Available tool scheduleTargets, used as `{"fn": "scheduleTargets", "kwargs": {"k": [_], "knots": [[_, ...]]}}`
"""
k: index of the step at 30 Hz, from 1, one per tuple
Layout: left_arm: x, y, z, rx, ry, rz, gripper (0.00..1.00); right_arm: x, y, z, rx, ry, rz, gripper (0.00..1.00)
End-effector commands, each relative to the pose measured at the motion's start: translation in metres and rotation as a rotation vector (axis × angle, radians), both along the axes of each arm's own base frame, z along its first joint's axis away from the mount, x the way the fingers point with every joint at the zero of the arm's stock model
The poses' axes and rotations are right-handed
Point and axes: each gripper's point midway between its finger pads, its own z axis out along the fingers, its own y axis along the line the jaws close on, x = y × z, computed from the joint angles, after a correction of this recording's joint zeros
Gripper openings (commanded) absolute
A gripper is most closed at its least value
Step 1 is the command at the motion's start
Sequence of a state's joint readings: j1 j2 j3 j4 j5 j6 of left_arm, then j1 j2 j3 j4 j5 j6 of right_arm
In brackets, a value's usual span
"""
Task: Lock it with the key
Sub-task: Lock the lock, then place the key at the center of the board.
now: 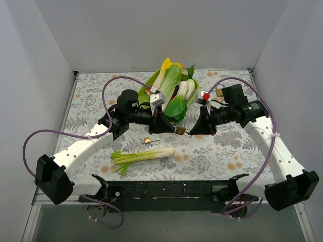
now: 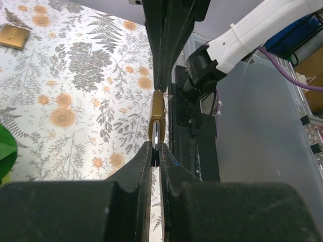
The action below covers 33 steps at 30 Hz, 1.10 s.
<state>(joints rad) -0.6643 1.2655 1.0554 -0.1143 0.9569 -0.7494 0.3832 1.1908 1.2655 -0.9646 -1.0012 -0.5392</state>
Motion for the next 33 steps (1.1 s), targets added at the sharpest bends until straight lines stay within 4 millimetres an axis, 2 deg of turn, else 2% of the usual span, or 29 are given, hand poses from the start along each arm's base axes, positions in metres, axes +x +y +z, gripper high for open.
{"fn": "scheduleTargets", "kwargs": {"k": [1, 6, 9, 11, 12, 14, 15, 17, 18, 22, 25, 30, 33], "knots": [[0.012, 0.016, 0.025, -0.055, -0.096, 0.063, 0.00, -0.006, -0.021, -0.021, -0.082, 0.074, -0.044, 0.01], [0.016, 0.018, 0.024, -0.055, -0.098, 0.074, 0.00, -0.003, -0.037, -0.030, -0.102, 0.103, -0.092, 0.01], [0.016, 0.019, 0.022, -0.050, -0.101, 0.074, 0.00, 0.008, -0.057, -0.041, -0.132, 0.147, -0.167, 0.01], [0.016, 0.019, 0.020, -0.044, -0.100, 0.069, 0.00, 0.025, -0.084, -0.054, -0.162, 0.147, -0.261, 0.01], [0.016, 0.019, 0.018, -0.034, -0.098, 0.066, 0.00, 0.035, -0.105, -0.064, -0.174, 0.195, -0.345, 0.01], [0.023, 0.018, 0.017, -0.021, -0.141, 0.080, 0.00, 0.048, -0.131, -0.078, -0.219, 0.189, -0.410, 0.01], [0.025, 0.019, 0.014, -0.008, -0.140, 0.084, 0.00, 0.063, -0.154, -0.086, -0.232, 0.199, -0.494, 0.01], [0.033, 0.017, 0.012, 0.011, -0.161, 0.098, 0.00, 0.082, -0.184, -0.101, -0.289, 0.202, -0.602, 0.01], [0.034, 0.017, 0.009, 0.022, -0.152, 0.098, 0.00, 0.102, -0.209, -0.110, -0.307, 0.174, -0.688, 0.01], [0.038, 0.016, 0.003, 0.045, -0.140, 0.101, 0.00, 0.133, -0.267, -0.142, -0.434, 0.183, -0.887, 0.01], [0.039, 0.016, 0.002, 0.054, -0.139, 0.108, 0.00, 0.147, -0.287, -0.162, -0.478, 0.202, -0.959, 0.01], [0.039, 0.017, 0.000, 0.064, -0.129, 0.114, 0.00, 0.156, -0.300, -0.190, -0.512, 0.238, -1.020, 0.01], [0.040, 0.018, -0.002, 0.071, -0.123, 0.124, 0.00, 0.161, -0.307, -0.199, -0.528, 0.234, -1.046, 0.01]]}}
